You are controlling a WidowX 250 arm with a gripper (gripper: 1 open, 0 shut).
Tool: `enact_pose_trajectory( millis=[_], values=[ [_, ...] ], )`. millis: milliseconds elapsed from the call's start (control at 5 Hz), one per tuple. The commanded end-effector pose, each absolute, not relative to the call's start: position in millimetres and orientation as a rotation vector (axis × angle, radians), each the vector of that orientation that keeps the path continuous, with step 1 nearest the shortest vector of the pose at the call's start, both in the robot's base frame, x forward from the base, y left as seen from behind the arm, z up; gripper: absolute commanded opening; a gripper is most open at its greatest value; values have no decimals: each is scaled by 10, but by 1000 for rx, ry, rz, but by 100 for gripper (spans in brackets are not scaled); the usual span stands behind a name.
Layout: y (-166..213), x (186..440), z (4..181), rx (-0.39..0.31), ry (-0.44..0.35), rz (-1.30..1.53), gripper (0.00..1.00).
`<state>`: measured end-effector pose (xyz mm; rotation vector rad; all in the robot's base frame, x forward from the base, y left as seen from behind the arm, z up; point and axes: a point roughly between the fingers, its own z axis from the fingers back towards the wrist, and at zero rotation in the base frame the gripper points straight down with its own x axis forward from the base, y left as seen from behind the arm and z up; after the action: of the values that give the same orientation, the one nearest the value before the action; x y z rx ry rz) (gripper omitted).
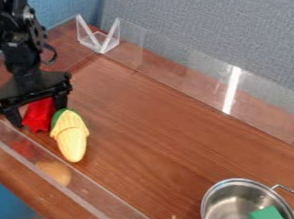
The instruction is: Put the red object to the left side of the table
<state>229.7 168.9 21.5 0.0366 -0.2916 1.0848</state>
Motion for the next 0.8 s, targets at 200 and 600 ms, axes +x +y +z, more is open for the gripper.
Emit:
enact_pose_trajectory(
  millis=[200,600],
  values=[
    [1695,2351,236,56,-319,1067,100],
    [1684,2369,225,71,-319,1060,100]
  ],
)
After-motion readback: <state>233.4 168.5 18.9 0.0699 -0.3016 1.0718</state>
